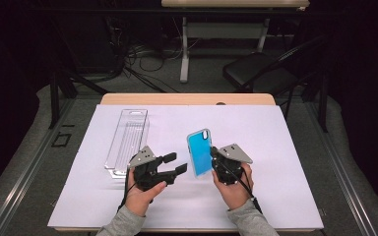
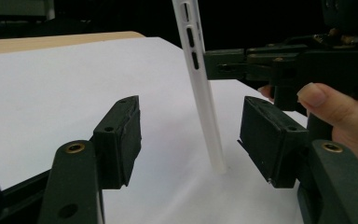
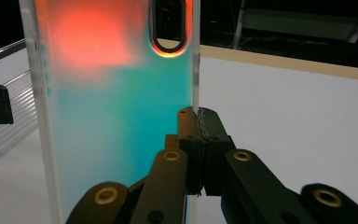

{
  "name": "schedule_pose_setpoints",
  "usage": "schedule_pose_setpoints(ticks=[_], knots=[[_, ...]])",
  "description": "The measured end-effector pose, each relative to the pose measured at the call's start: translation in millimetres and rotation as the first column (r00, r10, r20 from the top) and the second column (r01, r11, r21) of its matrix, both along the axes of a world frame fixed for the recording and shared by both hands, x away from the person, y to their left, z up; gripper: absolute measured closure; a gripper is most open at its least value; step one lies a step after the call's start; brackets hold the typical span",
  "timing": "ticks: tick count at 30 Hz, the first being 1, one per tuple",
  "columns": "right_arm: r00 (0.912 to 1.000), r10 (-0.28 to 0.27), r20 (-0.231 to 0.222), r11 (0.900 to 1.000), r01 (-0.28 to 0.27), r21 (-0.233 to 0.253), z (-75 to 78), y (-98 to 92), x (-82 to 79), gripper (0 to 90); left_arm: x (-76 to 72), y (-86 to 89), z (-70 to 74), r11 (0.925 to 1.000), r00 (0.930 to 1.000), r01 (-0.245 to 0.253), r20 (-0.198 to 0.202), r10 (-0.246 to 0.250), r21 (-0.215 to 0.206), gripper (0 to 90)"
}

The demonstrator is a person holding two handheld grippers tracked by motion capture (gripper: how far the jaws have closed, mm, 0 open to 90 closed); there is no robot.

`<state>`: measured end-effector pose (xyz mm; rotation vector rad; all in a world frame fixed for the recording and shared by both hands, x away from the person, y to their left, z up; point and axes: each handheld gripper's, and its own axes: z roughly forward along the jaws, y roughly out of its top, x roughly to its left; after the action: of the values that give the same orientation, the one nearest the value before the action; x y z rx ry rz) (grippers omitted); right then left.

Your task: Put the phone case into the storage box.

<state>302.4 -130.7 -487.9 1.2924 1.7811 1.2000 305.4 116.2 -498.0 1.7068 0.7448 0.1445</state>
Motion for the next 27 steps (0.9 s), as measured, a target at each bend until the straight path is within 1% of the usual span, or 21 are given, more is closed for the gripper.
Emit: schedule_pose_setpoints(ticks=[2,4,6,9,11,13,14,15,16,17,18,20,22,27], knots=[[1.0000,0.002,0.003,1.000,-0.002,-0.009,-0.5,0.7,-0.6,89.3,-1.3,-1.1,0.2,1.0000,1.0000,-0.003,-0.003,0.003,-0.007,39.2],[1.0000,0.001,0.004,1.000,-0.001,-0.007,-0.7,1.2,-1.0,89.3,-2.3,-1.4,0.4,1.0000,1.0000,0.001,-0.007,-0.001,-0.002,40.2],[1.0000,0.001,0.006,1.000,-0.001,-0.005,-0.8,1.7,-1.3,89.3,-3.4,-2.1,0.4,1.0000,0.9999,-0.009,-0.015,0.009,-0.002,40.6],[1.0000,0.002,0.003,1.000,-0.002,-0.002,-0.6,1.8,-1.8,89.3,-3.6,-2.4,0.2,0.9999,0.9996,0.008,-0.028,-0.008,-0.011,43.4],[1.0000,0.005,0.005,1.000,-0.005,-0.002,-0.9,2.3,-2.1,89.2,-4.4,-3.4,-0.1,0.9999,0.9997,0.003,-0.023,-0.003,-0.009,44.1],[0.9999,0.010,0.006,1.000,-0.010,-0.006,-1.0,3.0,-2.6,89.2,-4.7,-4.1,-0.5,0.9999,0.9996,0.009,-0.026,-0.010,-0.009,44.2],[0.9999,0.012,0.008,1.000,-0.012,-0.004,-1.1,3.8,-2.9,89.3,-5.2,-4.4,-1.1,0.9999,0.9996,0.004,-0.029,-0.005,-0.013,44.3],[0.9999,0.015,0.004,1.000,-0.015,-0.004,-0.9,4.3,-3.6,89.2,-5.0,-4.1,-1.6,0.9996,0.9993,0.014,-0.035,-0.015,-0.022,44.5],[0.9998,0.018,0.005,1.000,-0.018,-0.004,-0.9,4.6,-3.9,89.2,-5.2,-4.3,-2.3,0.9993,0.9989,0.023,-0.040,-0.025,-0.030,45.7],[0.9998,0.020,0.006,1.000,-0.020,-0.005,-0.7,5.1,-4.3,89.2,-5.6,-4.8,-2.8,0.9992,0.9987,0.027,-0.043,-0.028,-0.031,49.6],[0.9997,0.023,0.008,1.000,-0.023,-0.006,-0.5,5.5,-4.6,89.2,-5.8,-5.5,-3.4,0.9990,0.9982,0.032,-0.049,-0.034,-0.032,51.0],[0.9995,0.030,0.009,1.000,-0.030,0.000,-0.1,6.8,-5.6,89.2,-6.0,-6.2,-4.1,0.9988,0.9979,0.035,-0.052,-0.037,-0.035,52.2],[0.9993,0.035,0.014,0.999,-0.035,0.001,0.0,8.2,-6.6,89.2,-6.3,-6.6,-4.7,0.9984,0.9971,0.037,-0.064,-0.040,-0.042,55.2],[0.9988,0.046,0.016,0.999,-0.046,-0.002,0.5,10.4,-8.7,89.2,-6.0,-6.8,-6.0,0.9983,0.9964,0.035,-0.076,-0.038,-0.046,57.4]])
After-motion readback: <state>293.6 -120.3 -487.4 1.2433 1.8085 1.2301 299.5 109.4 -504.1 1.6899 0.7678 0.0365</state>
